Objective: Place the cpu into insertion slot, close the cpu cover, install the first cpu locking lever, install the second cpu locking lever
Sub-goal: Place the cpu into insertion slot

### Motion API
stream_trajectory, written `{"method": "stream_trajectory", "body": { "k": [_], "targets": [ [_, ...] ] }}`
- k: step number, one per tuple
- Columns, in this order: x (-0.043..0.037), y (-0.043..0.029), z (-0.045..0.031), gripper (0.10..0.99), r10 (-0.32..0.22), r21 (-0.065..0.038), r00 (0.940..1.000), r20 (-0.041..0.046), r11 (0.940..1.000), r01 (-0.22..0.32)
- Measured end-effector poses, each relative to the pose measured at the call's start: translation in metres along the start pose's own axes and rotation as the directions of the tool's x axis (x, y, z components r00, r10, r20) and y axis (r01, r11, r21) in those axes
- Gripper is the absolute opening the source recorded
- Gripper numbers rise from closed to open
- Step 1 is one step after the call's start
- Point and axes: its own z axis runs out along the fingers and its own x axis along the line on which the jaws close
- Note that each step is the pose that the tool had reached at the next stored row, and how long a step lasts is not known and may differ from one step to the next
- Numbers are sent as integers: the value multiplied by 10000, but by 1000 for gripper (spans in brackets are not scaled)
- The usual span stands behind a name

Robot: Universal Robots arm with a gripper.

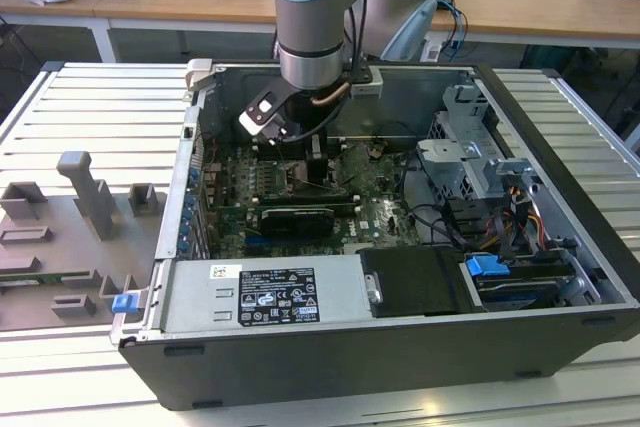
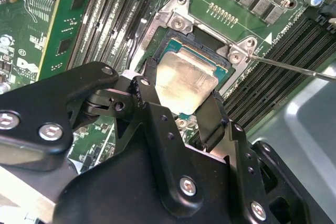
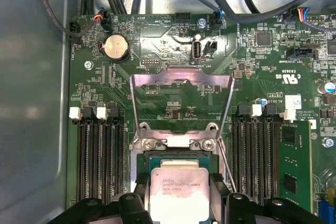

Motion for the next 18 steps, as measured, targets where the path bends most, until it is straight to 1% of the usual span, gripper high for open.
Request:
{"method": "stream_trajectory", "body": {
  "k": [6,9,18],
  "targets": [
    [1,-17,28,541,-3,1,10000,11,10000,3],
    [0,-16,35,541,-8,2,10000,88,10000,8],
    [1,-7,25,541,-32,0,10000,85,10000,32]
  ]
}}
